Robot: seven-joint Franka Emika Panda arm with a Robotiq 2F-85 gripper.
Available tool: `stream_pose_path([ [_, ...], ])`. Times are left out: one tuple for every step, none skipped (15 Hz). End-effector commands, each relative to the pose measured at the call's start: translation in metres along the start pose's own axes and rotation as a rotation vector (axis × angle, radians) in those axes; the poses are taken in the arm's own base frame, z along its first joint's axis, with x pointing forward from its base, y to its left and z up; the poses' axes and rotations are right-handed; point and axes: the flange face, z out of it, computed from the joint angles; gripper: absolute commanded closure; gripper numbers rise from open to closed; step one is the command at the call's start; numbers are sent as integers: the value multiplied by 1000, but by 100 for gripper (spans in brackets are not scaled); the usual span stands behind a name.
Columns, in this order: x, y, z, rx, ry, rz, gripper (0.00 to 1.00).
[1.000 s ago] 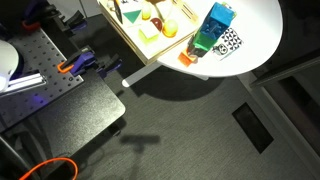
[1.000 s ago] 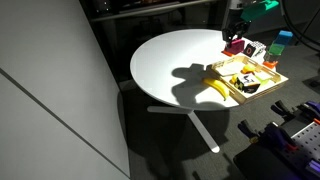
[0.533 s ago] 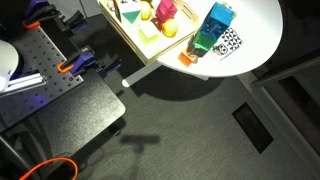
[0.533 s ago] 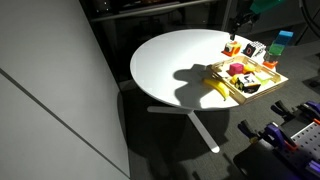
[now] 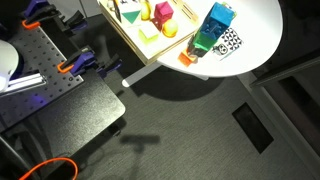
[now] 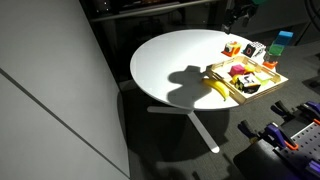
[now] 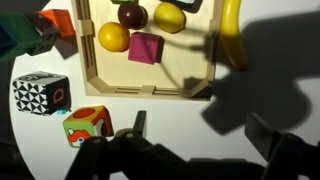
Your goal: Pick up the pink block and put it in the tray
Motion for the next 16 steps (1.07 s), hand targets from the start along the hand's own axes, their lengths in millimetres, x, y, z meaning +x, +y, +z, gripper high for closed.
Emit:
stream_pose_path([
  [-7,-13,-19,103,-17,-31,0],
  [-9,-17,-22,128,-26,-36,0],
  [-10,-21,-25,151,-37,-43,0],
  [-11,-23,-27,167,-48,-48,0],
  [-13,-24,-29,174,-64,-54,0],
  [-15,-24,-31,177,-79,-58,0],
  [-17,-23,-33,180,-97,-64,0],
  [-19,-23,-35,182,-115,-70,0],
  [-20,-22,-38,184,-130,-78,0],
  [-21,-22,-41,179,-145,-86,0],
  [-22,-21,-44,168,-157,-92,0],
  [-23,-20,-46,153,-163,-94,0],
  [-22,-19,-48,119,-156,-101,0],
  [-21,-19,-49,83,-138,-103,0],
  [-22,-22,-38,125,-149,-93,0],
  [-21,-21,-40,108,-145,-102,0],
])
